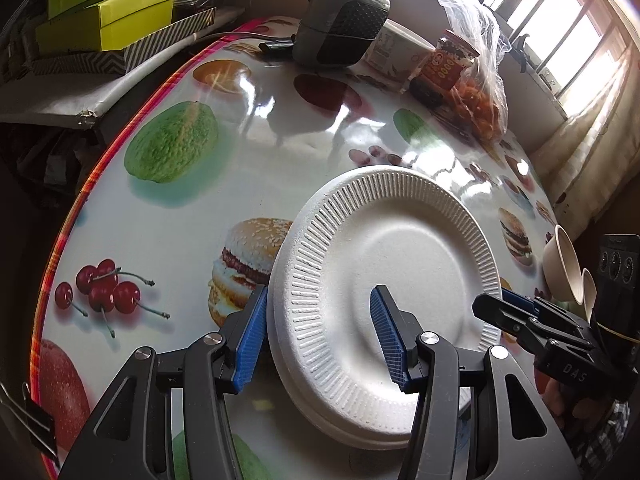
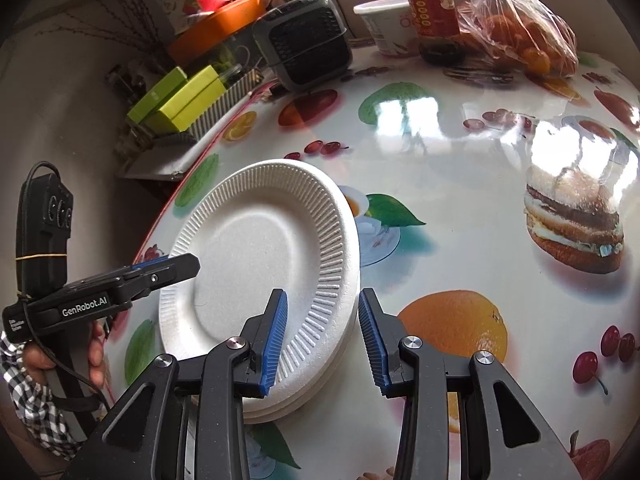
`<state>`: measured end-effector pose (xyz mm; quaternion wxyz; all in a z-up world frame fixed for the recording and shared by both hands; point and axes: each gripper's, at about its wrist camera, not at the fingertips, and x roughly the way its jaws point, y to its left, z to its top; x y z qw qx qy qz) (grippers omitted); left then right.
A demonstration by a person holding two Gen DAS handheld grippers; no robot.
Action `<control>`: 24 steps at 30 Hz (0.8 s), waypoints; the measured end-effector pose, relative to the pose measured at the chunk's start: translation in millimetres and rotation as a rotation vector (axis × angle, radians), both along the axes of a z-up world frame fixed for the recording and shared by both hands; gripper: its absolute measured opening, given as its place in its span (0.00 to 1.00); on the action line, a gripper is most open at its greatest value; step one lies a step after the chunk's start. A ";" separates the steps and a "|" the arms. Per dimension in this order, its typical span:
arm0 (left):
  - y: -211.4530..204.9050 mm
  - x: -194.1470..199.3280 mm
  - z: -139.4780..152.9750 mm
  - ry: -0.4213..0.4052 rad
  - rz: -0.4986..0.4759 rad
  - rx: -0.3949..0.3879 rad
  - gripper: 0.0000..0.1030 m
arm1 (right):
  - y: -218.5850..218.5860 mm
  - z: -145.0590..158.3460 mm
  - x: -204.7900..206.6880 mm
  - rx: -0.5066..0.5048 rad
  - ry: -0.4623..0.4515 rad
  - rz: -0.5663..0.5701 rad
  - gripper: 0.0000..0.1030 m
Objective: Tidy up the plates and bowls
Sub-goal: 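Withdraw both open tools from the plate stacks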
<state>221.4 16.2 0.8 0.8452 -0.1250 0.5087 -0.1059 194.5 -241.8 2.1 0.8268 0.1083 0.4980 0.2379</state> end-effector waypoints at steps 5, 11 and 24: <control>-1.5 15.4 -1.2 0.001 -0.003 0.004 0.51 | -0.7 -1.8 11.7 0.003 -0.006 -0.017 0.36; -3.8 28.6 -1.0 -0.006 -0.006 0.015 0.51 | -2.4 -1.0 23.2 -0.007 -0.019 -0.029 0.36; -5.6 30.0 0.4 -0.008 -0.010 0.029 0.51 | -1.6 -3.2 28.8 -0.002 -0.012 -0.031 0.36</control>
